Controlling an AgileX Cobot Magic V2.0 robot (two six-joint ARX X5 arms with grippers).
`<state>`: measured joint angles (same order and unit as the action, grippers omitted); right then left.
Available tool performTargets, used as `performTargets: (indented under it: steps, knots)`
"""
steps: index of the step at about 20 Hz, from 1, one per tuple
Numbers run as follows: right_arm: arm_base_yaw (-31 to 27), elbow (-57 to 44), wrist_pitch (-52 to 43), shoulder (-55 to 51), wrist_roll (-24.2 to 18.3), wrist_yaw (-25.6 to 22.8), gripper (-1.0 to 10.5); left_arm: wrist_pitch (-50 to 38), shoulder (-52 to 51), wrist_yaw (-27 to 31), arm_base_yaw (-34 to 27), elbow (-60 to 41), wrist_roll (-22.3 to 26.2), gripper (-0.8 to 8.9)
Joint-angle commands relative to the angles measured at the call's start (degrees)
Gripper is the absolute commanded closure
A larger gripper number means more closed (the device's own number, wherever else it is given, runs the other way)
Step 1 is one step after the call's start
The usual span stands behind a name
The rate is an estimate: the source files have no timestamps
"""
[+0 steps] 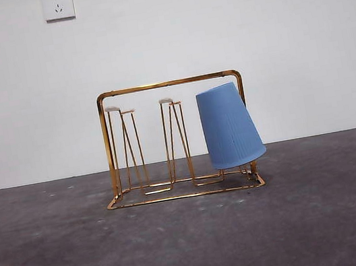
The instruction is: Pick up cup 1,put cup 1 in the cup rack,pick up cup 2,put cup 2 in the cup rack
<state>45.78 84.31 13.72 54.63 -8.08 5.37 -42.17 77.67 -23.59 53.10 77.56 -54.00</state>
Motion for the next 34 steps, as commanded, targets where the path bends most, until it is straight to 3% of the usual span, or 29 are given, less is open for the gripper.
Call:
performTargets:
  steps: [1, 7, 13, 17, 22, 28, 31, 34]
  knots:
    - [0.0, -0.2, -0.5, 0.2, -0.2, -1.2, 9.6, -0.8, 0.1, -0.8, 0.2, -0.2, 0.7, 6.41]
    - [0.0, -0.2, 0.2, 0.2, -0.1, -2.8, 9.6, -0.8, 0.1, -0.8, 0.2, -0.2, 0.7, 8.17]
    - [0.0, -0.2, 3.3, 0.2, -0.1, -2.8, 9.2, -0.8, 0.1, -0.8, 0.0, -0.2, 0.7, 8.21]
    - [0.0, -0.2, 7.9, -0.3, 0.2, -2.8, 7.0, -0.6, -0.6, -0.9, -1.4, -0.2, 1.3, 8.21]
    - [0.0, -0.2, 15.6, -1.9, 0.5, -3.9, 6.9, 5.6, -3.1, -1.5, -5.0, -0.2, 4.2, 8.21]
    - [0.0, -0.2, 28.6, -5.4, 0.5, -6.5, 6.9, 24.6, -9.2, -0.8, -10.7, -0.2, 16.9, 8.21]
    - [0.0, -0.2, 35.1, -6.8, 0.5, -8.5, 7.0, 39.0, -13.1, 6.1, -13.0, -0.2, 28.8, 8.21]
    - [0.0, -0.2, 39.4, -8.2, 0.6, -10.2, 7.0, 52.8, -16.0, 17.4, -13.7, -0.2, 40.5, 8.21]
